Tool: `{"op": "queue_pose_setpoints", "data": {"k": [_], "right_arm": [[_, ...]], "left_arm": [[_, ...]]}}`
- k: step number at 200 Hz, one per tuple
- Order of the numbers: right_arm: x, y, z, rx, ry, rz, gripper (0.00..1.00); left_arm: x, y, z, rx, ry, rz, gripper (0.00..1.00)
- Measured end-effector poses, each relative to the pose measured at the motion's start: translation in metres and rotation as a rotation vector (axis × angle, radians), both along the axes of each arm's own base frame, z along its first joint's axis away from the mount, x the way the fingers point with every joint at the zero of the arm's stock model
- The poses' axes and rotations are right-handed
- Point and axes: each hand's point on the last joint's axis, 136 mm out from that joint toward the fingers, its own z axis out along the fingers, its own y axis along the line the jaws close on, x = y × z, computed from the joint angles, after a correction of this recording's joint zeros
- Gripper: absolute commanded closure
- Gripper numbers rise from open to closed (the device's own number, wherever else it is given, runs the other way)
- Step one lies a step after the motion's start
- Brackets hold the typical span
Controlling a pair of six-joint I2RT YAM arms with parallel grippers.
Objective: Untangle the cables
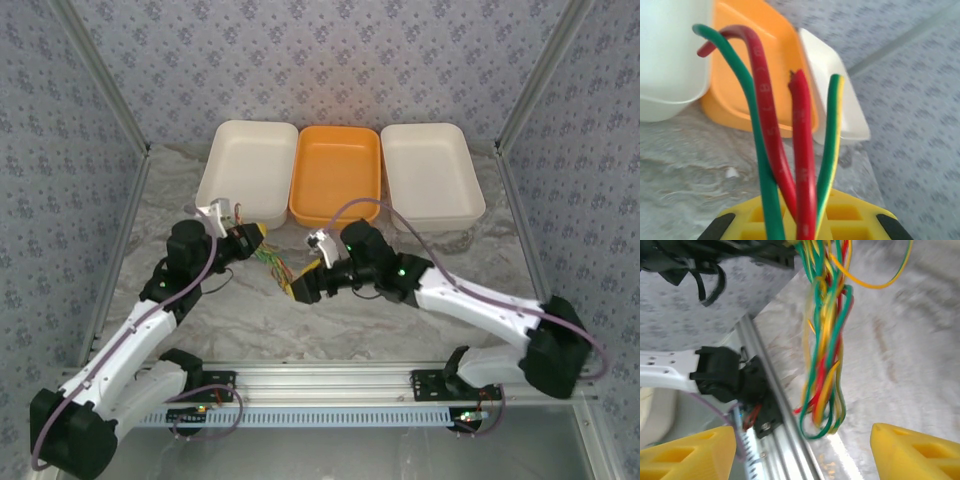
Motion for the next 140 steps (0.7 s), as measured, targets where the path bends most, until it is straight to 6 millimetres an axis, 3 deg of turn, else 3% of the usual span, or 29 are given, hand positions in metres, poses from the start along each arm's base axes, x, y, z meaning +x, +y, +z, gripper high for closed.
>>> {"op": "queue_pose_setpoints", "data": {"k": [14,27,64,80,140], "right_arm": [[-0.011,-0.004,0.009,-0.023,-0.142,-0.055,0.25],[-0.018,-0.002,0.005,-0.072,-0.257,-0.095,0.24],[-0.007,0.011,-0.047,-0.365,-0.554,-0.194,0.23],[-0.001,0.018,-0.061,-0.460,-0.656,-0.217,0.23],[0.033,0.041,-0.037,-0.558,-0.859,-0.402,0.25]], "left_arm": [[0.000,0.006,-0.013,0.015,0.070,0.067,1.00],[0.000,0.011,-0.022,0.031,0.137,0.117,1.00],[0.003,0.012,-0.030,0.070,0.267,0.205,1.00],[0.002,0.009,-0.032,0.081,0.294,0.216,1.00],[-0.005,0.015,-0.045,0.111,0.357,0.248,1.00]]}}
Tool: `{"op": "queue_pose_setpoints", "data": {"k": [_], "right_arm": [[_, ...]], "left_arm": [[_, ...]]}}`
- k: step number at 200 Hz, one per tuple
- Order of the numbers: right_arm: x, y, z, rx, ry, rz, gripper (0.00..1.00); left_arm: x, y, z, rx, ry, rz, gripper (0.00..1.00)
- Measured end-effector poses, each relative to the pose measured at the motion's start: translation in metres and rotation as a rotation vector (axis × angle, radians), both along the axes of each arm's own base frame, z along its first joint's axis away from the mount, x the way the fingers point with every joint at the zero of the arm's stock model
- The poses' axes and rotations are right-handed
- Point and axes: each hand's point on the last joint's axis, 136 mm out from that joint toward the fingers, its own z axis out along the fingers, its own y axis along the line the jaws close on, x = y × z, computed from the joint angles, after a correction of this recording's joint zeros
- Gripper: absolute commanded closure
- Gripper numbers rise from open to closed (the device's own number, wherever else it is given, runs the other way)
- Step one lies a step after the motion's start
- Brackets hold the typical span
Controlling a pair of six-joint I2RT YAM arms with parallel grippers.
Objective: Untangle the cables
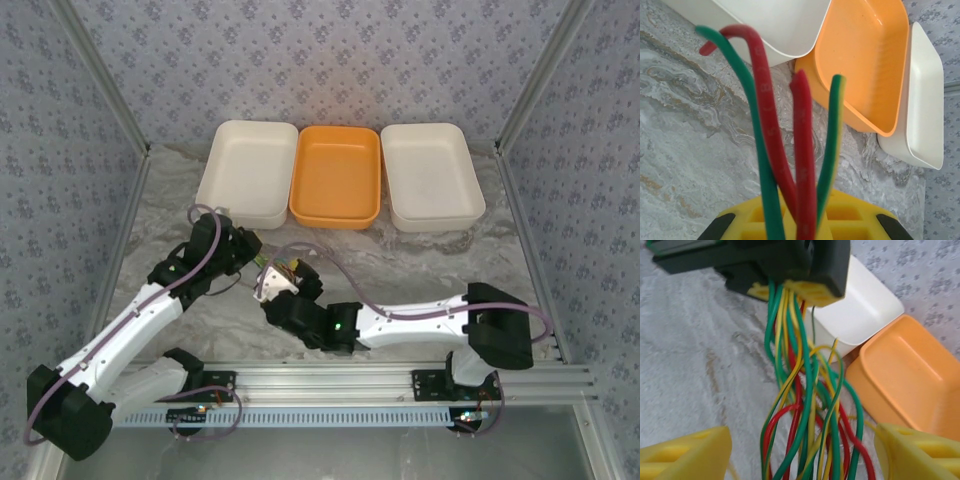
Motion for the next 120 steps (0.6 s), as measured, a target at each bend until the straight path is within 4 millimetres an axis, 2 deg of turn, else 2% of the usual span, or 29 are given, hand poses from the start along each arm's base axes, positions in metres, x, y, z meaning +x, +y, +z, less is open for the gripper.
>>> {"op": "queue_pose_setpoints", "data": {"k": [25,31,51,72,102,120], "right_arm": [[0.009,0.002,-0.004,-0.048,-0.051,-0.059,0.29],[0.011,0.001,-0.005,-0.059,-0.059,-0.068,0.37],[0.013,0.001,-0.007,-0.092,-0.078,-0.082,0.75],[0.015,-0.001,-0.009,-0.101,-0.072,-0.085,1.00],[0.016,0.003,-0.012,-0.031,0.054,0.010,1.00],[0.015,0.002,-0.005,0.085,0.216,0.133,1.00]], "left_arm": [[-0.002,0.000,-0.002,0.004,0.011,0.002,1.00],[-0.002,0.000,-0.003,0.004,0.014,0.002,1.00],[-0.003,0.000,-0.004,0.008,0.017,0.001,1.00],[-0.003,0.001,-0.003,0.011,0.015,0.005,1.00],[-0.005,0.004,0.000,0.023,-0.001,0.004,1.00],[-0.007,0.003,0.014,0.012,-0.059,-0.026,1.00]]}}
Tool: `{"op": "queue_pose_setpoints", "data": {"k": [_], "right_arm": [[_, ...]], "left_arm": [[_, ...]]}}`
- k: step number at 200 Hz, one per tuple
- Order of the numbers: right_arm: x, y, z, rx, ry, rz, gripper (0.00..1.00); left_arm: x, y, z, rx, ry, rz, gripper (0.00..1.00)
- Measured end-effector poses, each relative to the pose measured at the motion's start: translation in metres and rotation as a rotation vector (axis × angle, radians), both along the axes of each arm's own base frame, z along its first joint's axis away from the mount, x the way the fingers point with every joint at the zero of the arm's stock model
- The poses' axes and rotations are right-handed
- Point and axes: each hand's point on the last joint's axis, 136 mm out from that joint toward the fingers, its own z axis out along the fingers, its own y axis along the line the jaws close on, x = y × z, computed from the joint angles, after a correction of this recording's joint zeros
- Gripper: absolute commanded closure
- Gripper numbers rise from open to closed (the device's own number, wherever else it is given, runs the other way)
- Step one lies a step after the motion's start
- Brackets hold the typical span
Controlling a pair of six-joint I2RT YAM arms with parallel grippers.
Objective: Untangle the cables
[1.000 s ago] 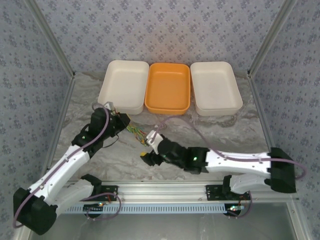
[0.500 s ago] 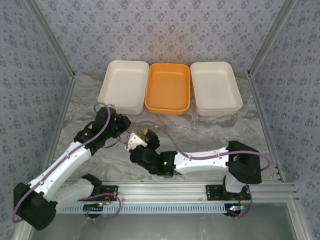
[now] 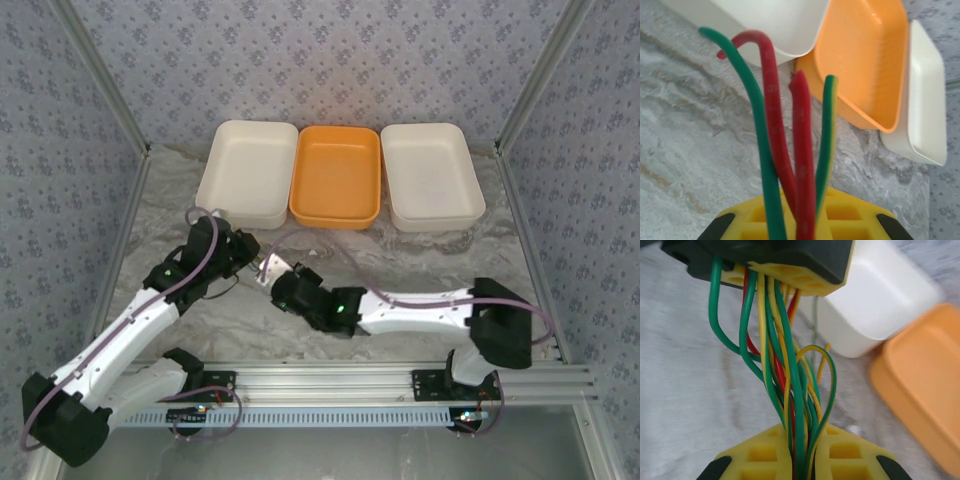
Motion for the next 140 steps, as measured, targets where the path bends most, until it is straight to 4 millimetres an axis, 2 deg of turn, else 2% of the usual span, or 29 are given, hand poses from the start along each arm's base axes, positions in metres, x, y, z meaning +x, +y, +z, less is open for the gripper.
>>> {"op": "queue_pose_setpoints", "data": {"k": [23,37,79,90,100,108,120,140], "right_arm": [[0.005,-0.005,0.017,0.205,0.253,0.161,1.00],[0.005,-0.009,0.021,0.304,0.410,0.253,1.00],[0.000,-0.018,0.012,0.453,0.783,0.389,1.00],[-0.002,-0.020,0.010,0.466,0.827,0.400,1.00],[-0.003,-0.021,0.009,0.463,0.842,0.398,1.00],[-0.005,-0.022,0.006,0.452,0.857,0.386,1.00],[-0.006,-0.025,-0.003,0.427,0.884,0.346,1.00],[-0.004,-0.031,-0.019,0.389,0.919,0.263,1.00]], "left_arm": [[0.000,-0.010,0.028,-0.061,-0.138,-0.069,1.00],[0.001,-0.018,0.037,-0.084,-0.198,-0.120,1.00],[0.001,-0.034,0.036,-0.085,-0.240,-0.238,1.00],[0.000,-0.036,0.034,-0.083,-0.237,-0.252,0.77],[0.000,-0.037,0.033,-0.081,-0.232,-0.256,0.43],[0.002,-0.035,0.032,-0.081,-0.230,-0.247,0.24],[0.005,-0.030,0.032,-0.080,-0.228,-0.221,0.15],[0.010,-0.020,0.029,-0.074,-0.213,-0.164,0.12]]}}
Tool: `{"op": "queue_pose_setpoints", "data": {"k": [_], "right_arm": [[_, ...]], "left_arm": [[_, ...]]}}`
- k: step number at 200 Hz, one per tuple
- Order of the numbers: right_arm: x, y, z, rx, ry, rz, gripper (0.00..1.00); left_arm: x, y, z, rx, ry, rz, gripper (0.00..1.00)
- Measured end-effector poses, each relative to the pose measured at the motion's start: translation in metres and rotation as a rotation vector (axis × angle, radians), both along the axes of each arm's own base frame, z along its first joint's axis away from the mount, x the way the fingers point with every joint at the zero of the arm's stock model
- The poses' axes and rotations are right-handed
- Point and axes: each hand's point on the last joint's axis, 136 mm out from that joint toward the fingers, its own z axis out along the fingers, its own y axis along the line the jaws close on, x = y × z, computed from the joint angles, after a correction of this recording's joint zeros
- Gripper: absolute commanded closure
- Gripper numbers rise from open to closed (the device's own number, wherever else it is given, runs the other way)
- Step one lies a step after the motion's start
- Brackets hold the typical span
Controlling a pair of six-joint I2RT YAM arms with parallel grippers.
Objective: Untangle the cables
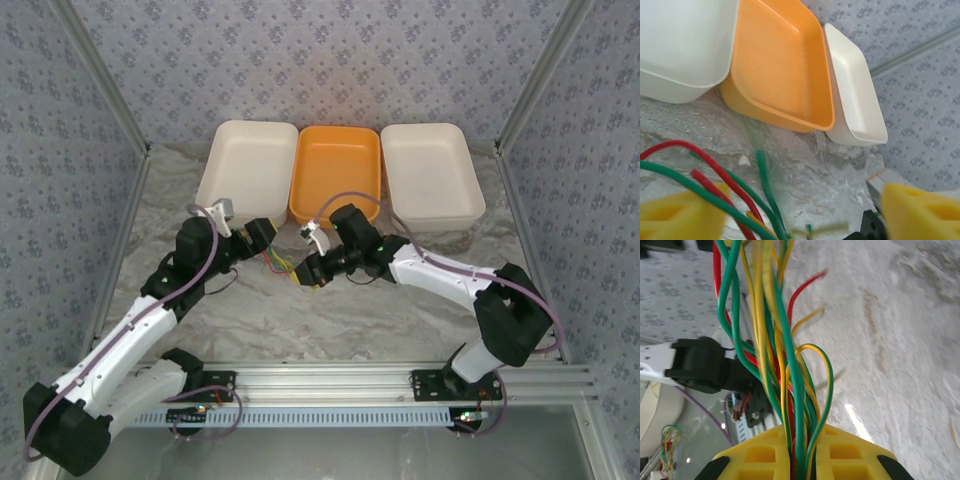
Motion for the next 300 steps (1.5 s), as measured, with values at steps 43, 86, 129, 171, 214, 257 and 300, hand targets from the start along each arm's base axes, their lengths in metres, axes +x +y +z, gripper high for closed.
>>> {"op": "queue_pose_setpoints", "data": {"k": [43,86,129,171,214,257,300], "right_arm": [[0.010,-0.011,-0.031,-0.118,0.048,-0.092,1.00],[0.014,-0.017,-0.041,-0.154,0.066,-0.145,1.00],[0.012,-0.016,-0.044,-0.168,0.074,-0.160,1.00],[0.007,-0.013,-0.044,-0.171,0.076,-0.158,1.00],[0.002,-0.009,-0.045,-0.169,0.078,-0.148,1.00],[0.001,-0.006,-0.044,-0.152,0.091,-0.156,1.00],[0.002,-0.014,-0.047,-0.113,0.129,-0.193,1.00]], "left_arm": [[-0.017,0.028,0.008,-0.003,-0.005,0.106,0.23],[-0.039,0.045,-0.011,-0.029,0.034,0.153,0.55],[-0.043,0.019,-0.090,0.006,0.244,0.079,0.57],[-0.037,0.001,-0.098,-0.014,0.262,0.048,0.52],[-0.028,-0.005,-0.090,-0.055,0.230,0.052,0.50],[-0.020,-0.010,-0.103,-0.041,0.257,0.053,0.88],[-0.021,-0.013,-0.100,-0.038,0.238,0.046,1.00]]}}
